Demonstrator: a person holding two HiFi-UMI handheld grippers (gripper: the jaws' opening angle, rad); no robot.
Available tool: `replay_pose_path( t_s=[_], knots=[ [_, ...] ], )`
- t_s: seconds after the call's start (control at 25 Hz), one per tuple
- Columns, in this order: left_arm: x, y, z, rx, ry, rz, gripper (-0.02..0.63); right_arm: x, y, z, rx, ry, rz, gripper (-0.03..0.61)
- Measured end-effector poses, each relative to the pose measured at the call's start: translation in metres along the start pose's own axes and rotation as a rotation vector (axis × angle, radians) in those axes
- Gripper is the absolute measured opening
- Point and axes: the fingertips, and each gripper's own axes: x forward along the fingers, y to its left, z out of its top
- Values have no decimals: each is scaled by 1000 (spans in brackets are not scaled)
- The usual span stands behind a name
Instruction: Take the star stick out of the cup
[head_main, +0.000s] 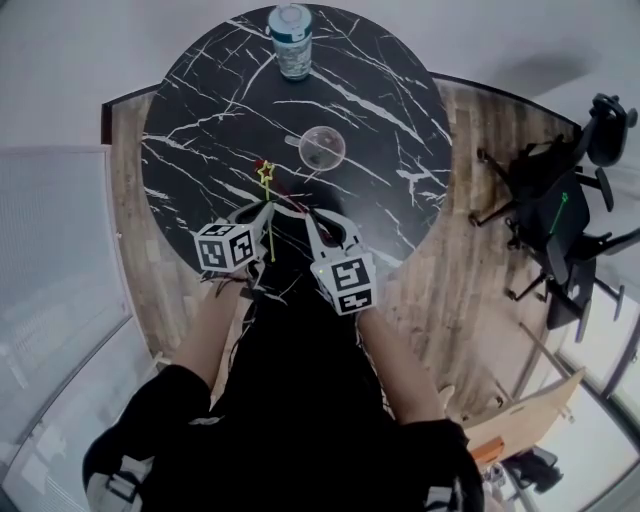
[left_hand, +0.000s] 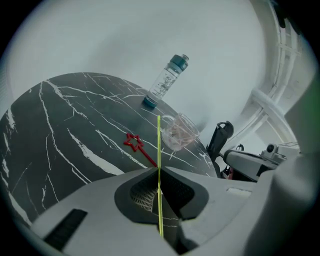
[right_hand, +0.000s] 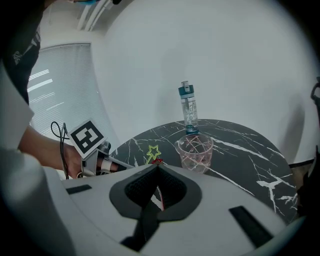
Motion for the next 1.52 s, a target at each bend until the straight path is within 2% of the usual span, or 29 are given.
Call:
replay_pose_path(
  t_s=[0.92, 1.16, 1.36, 1.52],
  knots=[
    [14, 24, 1, -31, 48, 7, 11, 24, -4, -3, 14, 33, -7, -4],
    [3, 22, 4, 5, 42, 39, 38, 14, -2, 2, 7, 14, -10, -3],
    [-14, 7, 18, 51, -21, 68, 43, 2, -1, 14, -1, -32, -7, -3],
    [-41, -17, 28, 106, -107, 77, 37, -14, 6, 33, -11, -104, -3, -4]
  ],
)
